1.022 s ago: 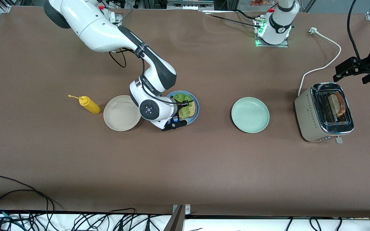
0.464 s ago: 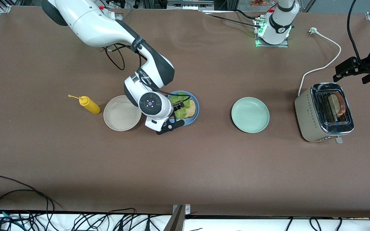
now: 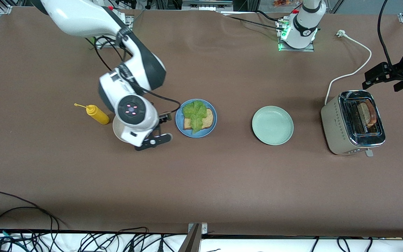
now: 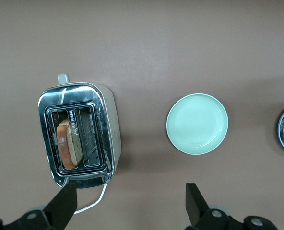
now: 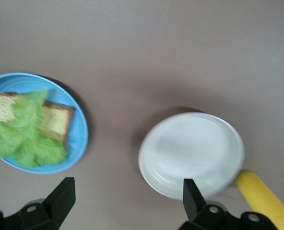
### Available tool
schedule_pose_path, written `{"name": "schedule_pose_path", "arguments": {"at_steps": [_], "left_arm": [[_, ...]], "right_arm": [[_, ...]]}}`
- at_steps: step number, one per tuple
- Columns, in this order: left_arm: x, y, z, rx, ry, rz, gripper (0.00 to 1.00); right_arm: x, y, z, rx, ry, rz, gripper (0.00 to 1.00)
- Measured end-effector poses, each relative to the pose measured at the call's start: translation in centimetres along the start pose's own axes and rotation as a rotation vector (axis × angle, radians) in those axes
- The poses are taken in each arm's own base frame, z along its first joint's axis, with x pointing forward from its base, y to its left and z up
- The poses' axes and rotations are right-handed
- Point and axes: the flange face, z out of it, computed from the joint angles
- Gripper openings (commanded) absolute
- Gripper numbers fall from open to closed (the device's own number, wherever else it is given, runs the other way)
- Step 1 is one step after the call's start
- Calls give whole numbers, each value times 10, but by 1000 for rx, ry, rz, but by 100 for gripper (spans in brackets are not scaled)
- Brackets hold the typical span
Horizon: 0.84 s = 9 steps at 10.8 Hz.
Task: Make sandwich in blue plate with both arms
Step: 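Move the right gripper back toward the yellow squeeze bottle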
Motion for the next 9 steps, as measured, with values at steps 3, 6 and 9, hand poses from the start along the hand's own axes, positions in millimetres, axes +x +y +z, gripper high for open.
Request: {"name": "schedule_pose_path", "arguments": {"at_steps": [3, 6, 9], "left_arm": [[0, 0, 0, 0, 0, 0, 100], [0, 0, 0, 0, 0, 0, 100], [0, 2, 0, 0, 0, 4, 100]], "right_arm": [[-24, 50, -43, -26, -7, 28, 100], [-43, 92, -64, -37, -32, -47, 100], [-49, 138, -62, -24, -59, -104, 100]]}}
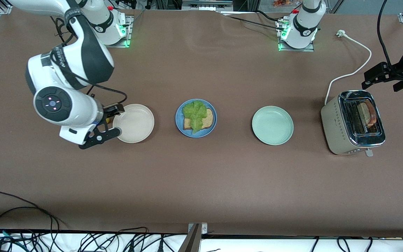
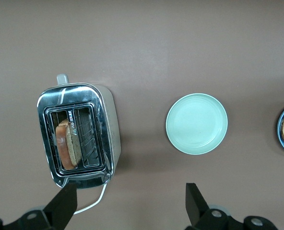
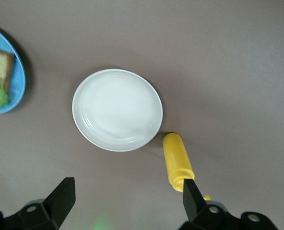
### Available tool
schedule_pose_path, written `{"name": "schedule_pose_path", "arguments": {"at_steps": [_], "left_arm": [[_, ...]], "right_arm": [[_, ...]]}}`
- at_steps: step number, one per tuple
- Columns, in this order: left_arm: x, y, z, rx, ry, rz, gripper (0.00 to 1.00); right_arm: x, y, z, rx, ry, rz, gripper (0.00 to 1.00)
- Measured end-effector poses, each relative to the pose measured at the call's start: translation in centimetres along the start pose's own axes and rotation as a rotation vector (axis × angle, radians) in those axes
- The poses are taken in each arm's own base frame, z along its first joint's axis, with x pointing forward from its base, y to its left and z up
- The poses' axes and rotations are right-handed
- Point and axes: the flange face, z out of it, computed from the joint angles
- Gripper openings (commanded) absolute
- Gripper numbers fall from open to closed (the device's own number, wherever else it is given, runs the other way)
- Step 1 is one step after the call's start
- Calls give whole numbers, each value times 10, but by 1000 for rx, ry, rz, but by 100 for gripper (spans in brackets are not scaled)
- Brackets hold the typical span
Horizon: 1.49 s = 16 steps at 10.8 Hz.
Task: Make sandwich in blue plate with both arms
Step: 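Move the right gripper back toward the yellow squeeze bottle, then grasp the yellow squeeze bottle with the right gripper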
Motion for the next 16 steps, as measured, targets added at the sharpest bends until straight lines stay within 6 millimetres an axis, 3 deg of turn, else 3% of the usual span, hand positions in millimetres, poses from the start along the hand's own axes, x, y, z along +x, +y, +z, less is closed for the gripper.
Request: {"name": "schedule_pose_path", "arguments": {"at_steps": [3, 5, 7, 10, 13, 16], "left_arm": [[0, 2, 0, 0, 2, 4, 100], [0, 3, -1, 0, 4, 6, 100], [-1, 8, -2, 1, 4, 13, 100], [-2, 6, -2, 1, 4, 11, 100], [-4, 1, -6, 1, 12, 1, 100], [-4, 0, -7, 1, 15, 0, 100]], "right_arm": [[-29, 46, 6, 101, -17, -108, 100], [-52, 104, 17, 165, -9, -223, 100], [-69, 158, 40, 257, 20, -349, 100], [-78, 211, 90, 392, 95, -577, 100], [-80, 270, 171, 533, 249, -796, 100], [-71, 301, 241, 541, 436, -1043, 100]]}}
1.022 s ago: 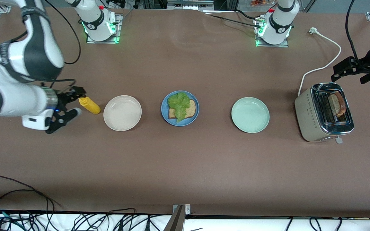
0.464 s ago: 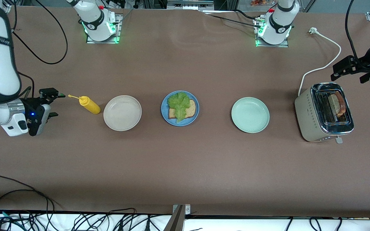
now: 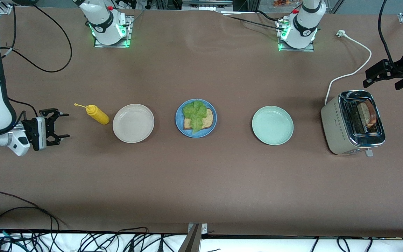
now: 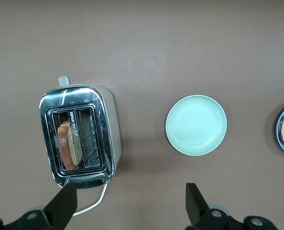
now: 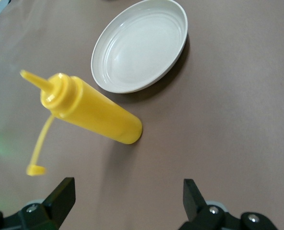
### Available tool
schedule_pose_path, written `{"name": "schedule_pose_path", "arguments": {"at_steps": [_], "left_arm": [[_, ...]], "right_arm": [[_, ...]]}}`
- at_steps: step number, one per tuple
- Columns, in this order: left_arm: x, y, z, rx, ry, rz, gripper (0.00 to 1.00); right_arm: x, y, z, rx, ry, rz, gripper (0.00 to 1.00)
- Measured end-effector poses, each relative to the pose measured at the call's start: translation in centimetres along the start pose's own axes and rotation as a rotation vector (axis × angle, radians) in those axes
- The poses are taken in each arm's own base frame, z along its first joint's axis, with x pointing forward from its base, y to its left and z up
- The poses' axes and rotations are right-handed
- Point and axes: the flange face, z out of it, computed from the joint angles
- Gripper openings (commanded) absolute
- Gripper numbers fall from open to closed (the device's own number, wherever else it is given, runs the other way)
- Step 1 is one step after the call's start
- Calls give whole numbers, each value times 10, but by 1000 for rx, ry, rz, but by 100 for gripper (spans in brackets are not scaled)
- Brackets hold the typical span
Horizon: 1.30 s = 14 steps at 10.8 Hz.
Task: Make sandwich in blue plate with both arms
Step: 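Grasp the yellow squeeze bottle with the right gripper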
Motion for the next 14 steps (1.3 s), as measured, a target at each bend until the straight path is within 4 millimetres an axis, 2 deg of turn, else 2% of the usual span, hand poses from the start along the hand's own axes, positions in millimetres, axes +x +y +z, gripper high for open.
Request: {"name": "schedule_pose_path", "arguments": {"at_steps": [4, 7, 9, 13, 14], "left_arm": [[0, 0, -2, 0, 7, 0, 100], [-1, 0, -4, 1, 11, 0, 100], [-1, 1, -4, 1, 11, 1, 100], [-1, 1, -3, 1, 10, 1, 100], [-1, 1, -3, 1, 9, 1, 100]], "right_arm": [[-34, 18, 55, 42, 192, -131, 100], [-48, 13, 99, 72, 380, -201, 100], [-44, 3, 112, 146, 445, -226, 100], [-35, -7, 121, 207, 519, -279, 100], [-35, -8, 124, 213, 522, -280, 95]]}}
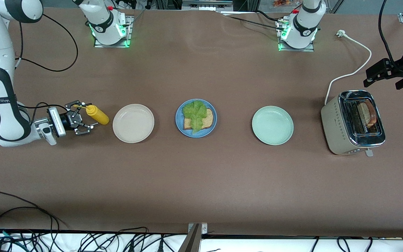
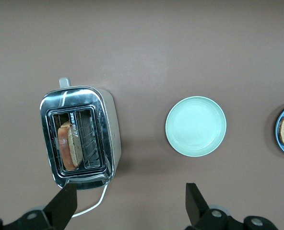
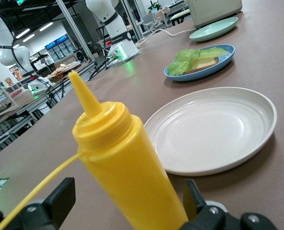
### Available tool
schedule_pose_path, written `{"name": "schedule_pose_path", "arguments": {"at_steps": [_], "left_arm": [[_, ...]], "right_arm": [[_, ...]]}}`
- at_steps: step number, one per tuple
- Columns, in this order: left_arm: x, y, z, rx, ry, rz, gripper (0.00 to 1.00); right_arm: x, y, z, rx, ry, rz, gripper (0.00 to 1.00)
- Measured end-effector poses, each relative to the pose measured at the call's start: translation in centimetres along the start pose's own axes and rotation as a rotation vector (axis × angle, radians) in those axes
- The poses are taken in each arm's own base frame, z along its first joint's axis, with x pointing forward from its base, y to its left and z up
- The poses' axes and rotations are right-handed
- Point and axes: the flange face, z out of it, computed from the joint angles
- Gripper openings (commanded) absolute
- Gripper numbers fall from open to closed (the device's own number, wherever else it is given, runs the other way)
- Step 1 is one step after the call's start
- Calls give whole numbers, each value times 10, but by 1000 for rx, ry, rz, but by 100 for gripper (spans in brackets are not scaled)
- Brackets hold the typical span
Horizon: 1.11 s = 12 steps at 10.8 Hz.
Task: Make sandwich in blue plate with both arms
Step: 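Grasp the yellow squeeze bottle with the right gripper, then lift the bottle and carry it over the blue plate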
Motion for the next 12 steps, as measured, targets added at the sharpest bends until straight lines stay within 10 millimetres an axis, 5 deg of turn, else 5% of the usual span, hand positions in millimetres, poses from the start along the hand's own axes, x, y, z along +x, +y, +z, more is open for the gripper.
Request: {"name": "schedule_pose_path", "arguments": {"at_steps": [1, 3, 6, 10, 12], "left_arm": [[0, 0, 0, 0, 0, 0, 100], [0, 0, 0, 0, 0, 0, 100], [0, 0, 0, 0, 1, 0, 100], [1, 0, 0, 0, 4, 1, 100], [1, 0, 1, 0, 4, 1, 100]], "right_arm": [[-1, 0, 3, 7, 5, -7, 88], [-3, 1, 11, 20, 10, -11, 47], [-6, 4, 18, 30, 15, -9, 12], [4, 11, 23, 34, -10, 94, 12], [28, 13, 21, 45, -80, 237, 12]]}}
